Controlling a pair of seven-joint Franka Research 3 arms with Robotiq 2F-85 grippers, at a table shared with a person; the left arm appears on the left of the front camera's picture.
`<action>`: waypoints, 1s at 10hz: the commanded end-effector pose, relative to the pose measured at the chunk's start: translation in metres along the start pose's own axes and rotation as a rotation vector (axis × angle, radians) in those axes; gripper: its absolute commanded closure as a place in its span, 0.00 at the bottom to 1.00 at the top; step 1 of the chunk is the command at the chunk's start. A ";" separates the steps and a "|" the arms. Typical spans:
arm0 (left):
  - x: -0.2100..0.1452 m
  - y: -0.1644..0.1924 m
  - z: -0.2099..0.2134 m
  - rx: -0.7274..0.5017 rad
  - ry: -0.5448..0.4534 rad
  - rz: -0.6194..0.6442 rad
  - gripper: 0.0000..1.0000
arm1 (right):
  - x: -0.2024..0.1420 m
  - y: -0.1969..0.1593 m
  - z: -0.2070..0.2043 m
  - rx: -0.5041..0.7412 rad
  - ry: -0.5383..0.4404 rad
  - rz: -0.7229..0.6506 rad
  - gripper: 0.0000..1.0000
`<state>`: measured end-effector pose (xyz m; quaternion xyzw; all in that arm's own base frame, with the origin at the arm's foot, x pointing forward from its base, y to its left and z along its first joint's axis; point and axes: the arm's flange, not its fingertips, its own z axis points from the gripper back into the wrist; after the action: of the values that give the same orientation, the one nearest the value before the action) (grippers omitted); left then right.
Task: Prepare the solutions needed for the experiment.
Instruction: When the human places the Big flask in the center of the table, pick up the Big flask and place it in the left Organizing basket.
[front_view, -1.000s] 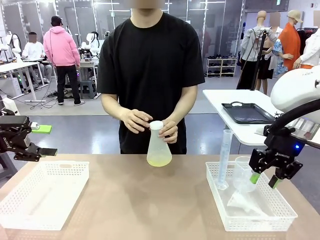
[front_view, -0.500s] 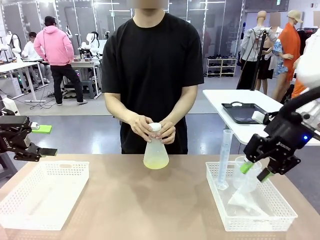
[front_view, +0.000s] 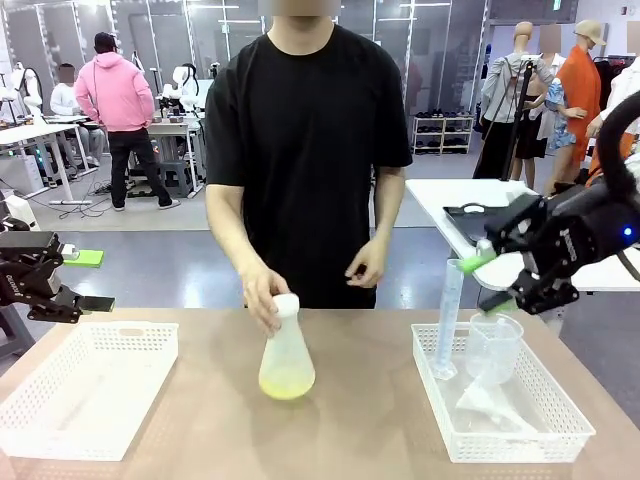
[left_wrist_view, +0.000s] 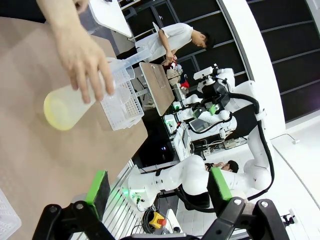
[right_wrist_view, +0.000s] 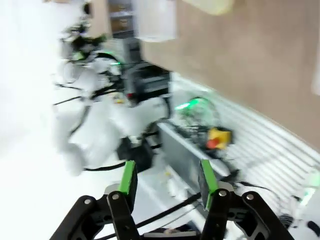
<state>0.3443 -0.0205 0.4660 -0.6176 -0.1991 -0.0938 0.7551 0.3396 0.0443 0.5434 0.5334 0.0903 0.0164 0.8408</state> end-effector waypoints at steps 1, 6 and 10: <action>0.003 -0.002 -0.001 -0.019 -0.005 -0.008 0.00 | 0.008 -0.004 0.014 0.148 -0.078 -0.130 0.37; 0.003 -0.002 -0.001 -0.019 -0.005 -0.008 0.00 | 0.012 -0.023 0.033 0.391 -0.079 -0.168 0.37; 0.003 -0.002 -0.001 -0.019 -0.005 -0.008 0.00 | 0.020 -0.032 0.035 0.405 -0.040 -0.156 0.37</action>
<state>0.3443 -0.0205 0.4660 -0.6176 -0.1992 -0.0938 0.7551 0.3597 0.0008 0.5251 0.6821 0.1113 -0.0899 0.7171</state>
